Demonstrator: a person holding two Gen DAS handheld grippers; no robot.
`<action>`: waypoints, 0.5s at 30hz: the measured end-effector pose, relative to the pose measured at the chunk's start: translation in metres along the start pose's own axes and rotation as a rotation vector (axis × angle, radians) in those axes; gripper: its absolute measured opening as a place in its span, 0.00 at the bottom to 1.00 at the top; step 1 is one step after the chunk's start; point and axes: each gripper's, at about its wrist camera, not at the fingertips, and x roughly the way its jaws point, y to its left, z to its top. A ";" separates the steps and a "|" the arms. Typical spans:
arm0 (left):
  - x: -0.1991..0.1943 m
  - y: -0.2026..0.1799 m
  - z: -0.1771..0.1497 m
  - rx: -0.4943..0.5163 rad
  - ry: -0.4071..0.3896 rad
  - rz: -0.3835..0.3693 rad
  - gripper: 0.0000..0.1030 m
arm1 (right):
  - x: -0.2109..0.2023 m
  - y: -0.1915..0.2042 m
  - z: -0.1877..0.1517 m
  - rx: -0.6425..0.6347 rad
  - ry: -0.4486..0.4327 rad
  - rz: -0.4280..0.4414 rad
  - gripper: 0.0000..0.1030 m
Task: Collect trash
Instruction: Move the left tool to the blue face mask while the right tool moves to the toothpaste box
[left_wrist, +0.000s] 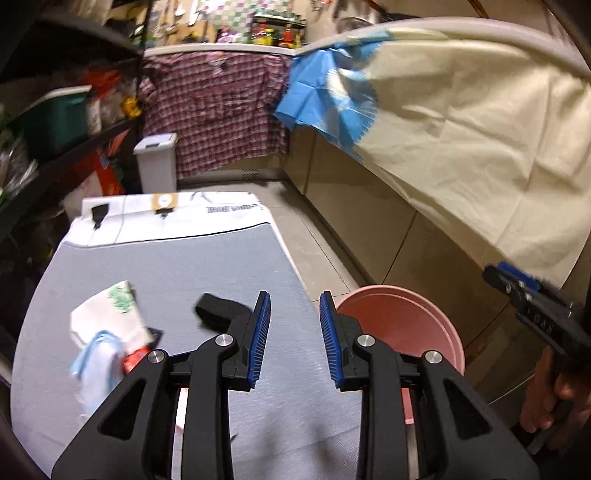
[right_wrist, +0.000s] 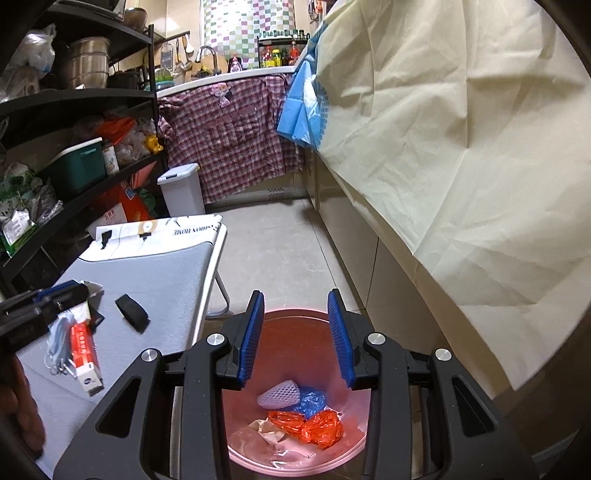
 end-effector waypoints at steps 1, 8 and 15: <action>-0.007 0.010 0.005 -0.010 -0.001 0.011 0.27 | -0.004 0.001 0.000 0.004 -0.003 0.002 0.34; -0.062 0.080 0.024 0.008 -0.007 0.095 0.27 | -0.024 0.013 0.005 0.040 -0.025 0.069 0.19; -0.090 0.147 0.023 -0.070 0.016 0.172 0.27 | -0.025 0.060 0.008 0.023 -0.019 0.170 0.19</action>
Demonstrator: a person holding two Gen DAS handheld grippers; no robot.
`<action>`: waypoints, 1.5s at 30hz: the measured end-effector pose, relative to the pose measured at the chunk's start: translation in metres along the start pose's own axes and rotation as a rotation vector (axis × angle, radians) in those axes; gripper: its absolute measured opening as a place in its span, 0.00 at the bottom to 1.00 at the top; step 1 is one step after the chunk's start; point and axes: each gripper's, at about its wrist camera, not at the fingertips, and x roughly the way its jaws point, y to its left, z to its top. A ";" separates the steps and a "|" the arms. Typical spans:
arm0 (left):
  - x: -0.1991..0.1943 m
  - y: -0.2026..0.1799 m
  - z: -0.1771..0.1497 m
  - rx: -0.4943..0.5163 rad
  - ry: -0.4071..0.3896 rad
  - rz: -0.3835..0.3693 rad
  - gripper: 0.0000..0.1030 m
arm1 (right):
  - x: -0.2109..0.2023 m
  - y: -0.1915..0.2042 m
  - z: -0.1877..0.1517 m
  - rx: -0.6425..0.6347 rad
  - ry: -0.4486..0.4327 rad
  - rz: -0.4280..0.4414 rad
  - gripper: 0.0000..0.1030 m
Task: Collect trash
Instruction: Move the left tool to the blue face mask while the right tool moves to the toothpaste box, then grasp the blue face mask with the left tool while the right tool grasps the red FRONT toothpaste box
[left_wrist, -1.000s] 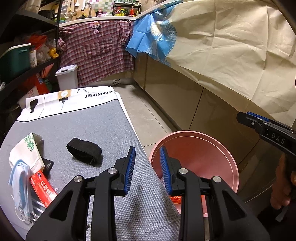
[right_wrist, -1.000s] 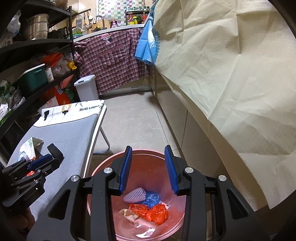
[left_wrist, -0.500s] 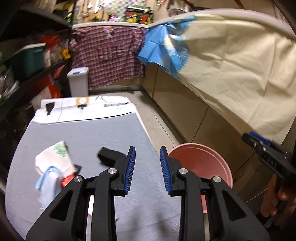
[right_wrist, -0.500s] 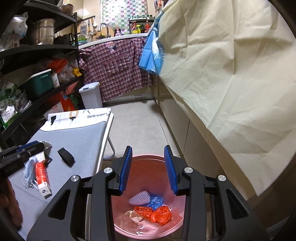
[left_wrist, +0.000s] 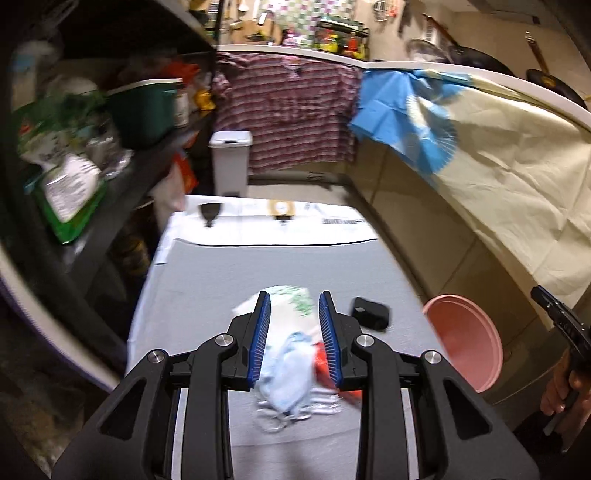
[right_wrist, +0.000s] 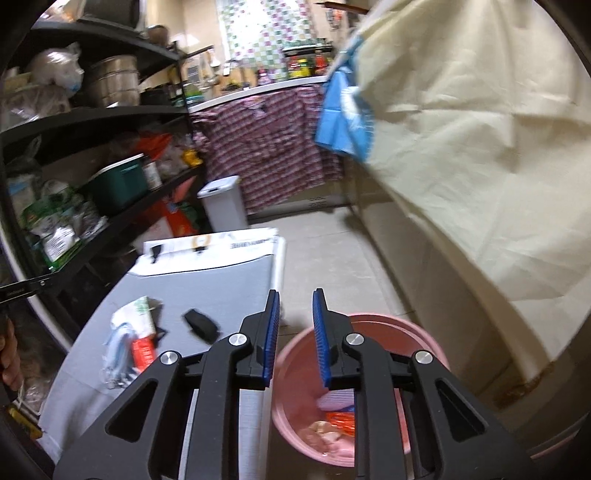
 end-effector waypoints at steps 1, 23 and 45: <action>0.000 0.005 -0.003 -0.008 0.002 0.003 0.27 | 0.003 0.010 -0.001 -0.001 0.006 0.024 0.19; 0.081 0.044 -0.061 -0.076 0.128 -0.077 0.28 | 0.101 0.162 -0.078 -0.184 0.257 0.290 0.40; 0.103 0.026 -0.070 0.032 0.214 -0.053 0.04 | 0.135 0.180 -0.107 -0.303 0.403 0.282 0.35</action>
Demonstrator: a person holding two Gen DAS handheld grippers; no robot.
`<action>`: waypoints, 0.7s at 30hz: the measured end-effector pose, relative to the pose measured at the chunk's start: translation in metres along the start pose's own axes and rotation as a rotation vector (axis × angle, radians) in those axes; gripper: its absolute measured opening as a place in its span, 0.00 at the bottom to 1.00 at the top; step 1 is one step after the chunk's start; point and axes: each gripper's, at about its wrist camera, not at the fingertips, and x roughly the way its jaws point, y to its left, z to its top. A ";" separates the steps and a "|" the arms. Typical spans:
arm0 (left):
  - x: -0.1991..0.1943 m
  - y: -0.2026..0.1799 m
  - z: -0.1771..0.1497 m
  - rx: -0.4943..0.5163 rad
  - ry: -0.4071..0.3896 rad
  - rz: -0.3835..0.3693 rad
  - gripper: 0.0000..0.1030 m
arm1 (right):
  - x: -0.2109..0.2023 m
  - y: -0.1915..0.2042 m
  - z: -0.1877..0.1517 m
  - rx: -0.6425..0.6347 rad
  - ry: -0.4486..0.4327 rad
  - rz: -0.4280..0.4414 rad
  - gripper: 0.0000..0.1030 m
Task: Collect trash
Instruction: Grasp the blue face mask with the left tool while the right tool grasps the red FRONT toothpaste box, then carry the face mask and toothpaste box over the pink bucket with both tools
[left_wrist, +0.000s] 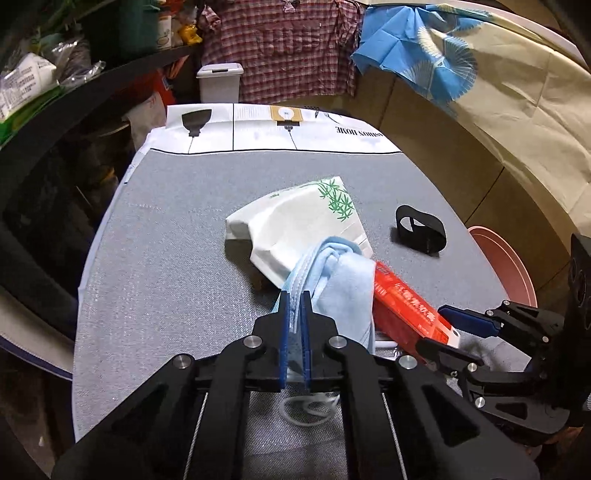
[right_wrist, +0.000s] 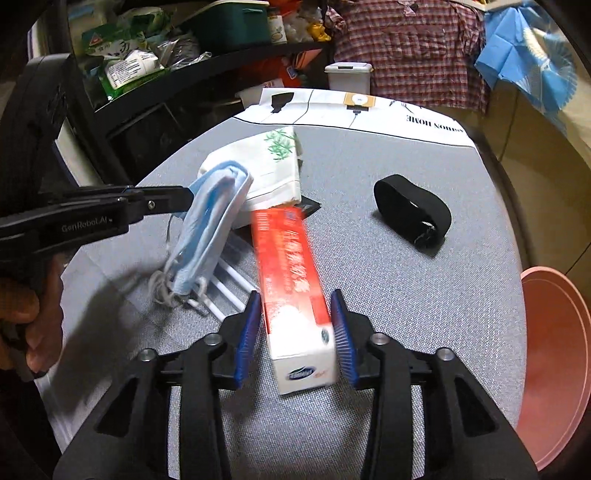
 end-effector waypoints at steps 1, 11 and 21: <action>-0.001 -0.001 0.000 0.003 -0.001 0.005 0.03 | -0.002 0.001 0.000 -0.004 -0.003 -0.003 0.35; -0.029 0.000 0.008 -0.011 -0.066 0.038 0.01 | -0.033 -0.003 0.003 0.011 -0.077 -0.022 0.34; -0.059 -0.012 0.011 -0.006 -0.135 0.041 0.01 | -0.067 -0.012 0.003 0.032 -0.151 -0.061 0.34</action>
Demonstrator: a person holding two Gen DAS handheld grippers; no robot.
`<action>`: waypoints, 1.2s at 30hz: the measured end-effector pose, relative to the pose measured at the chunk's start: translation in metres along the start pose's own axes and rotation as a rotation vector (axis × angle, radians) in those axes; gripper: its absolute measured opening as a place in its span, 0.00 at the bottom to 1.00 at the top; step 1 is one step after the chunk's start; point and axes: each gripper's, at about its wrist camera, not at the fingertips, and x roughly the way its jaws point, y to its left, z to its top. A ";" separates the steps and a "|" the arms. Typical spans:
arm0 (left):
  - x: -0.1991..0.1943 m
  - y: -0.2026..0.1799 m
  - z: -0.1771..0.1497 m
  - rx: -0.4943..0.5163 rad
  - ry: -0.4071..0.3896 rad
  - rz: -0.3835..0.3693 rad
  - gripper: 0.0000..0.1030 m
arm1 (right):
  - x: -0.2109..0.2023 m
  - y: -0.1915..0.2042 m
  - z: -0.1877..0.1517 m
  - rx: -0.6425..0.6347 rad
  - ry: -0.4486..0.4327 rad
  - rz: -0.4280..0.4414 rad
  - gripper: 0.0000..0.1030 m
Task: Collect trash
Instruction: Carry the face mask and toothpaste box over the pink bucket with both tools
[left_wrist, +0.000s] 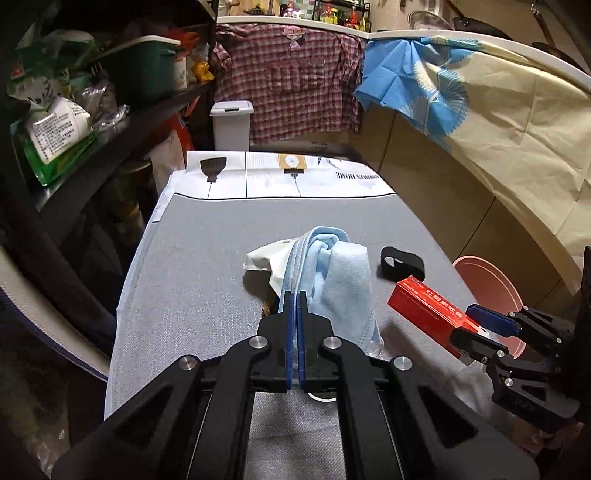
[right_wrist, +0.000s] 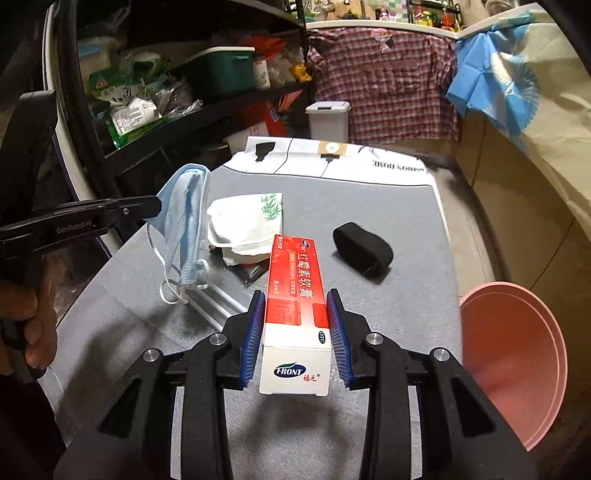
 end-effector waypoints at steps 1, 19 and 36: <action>-0.002 -0.001 0.000 0.001 -0.004 -0.001 0.01 | -0.003 -0.001 0.000 0.000 -0.006 -0.004 0.34; -0.026 -0.023 0.000 0.026 -0.062 -0.039 0.01 | -0.053 -0.022 0.009 0.033 -0.120 -0.101 0.34; -0.033 -0.044 0.001 0.051 -0.079 -0.091 0.01 | -0.122 -0.076 0.032 0.055 -0.212 -0.188 0.34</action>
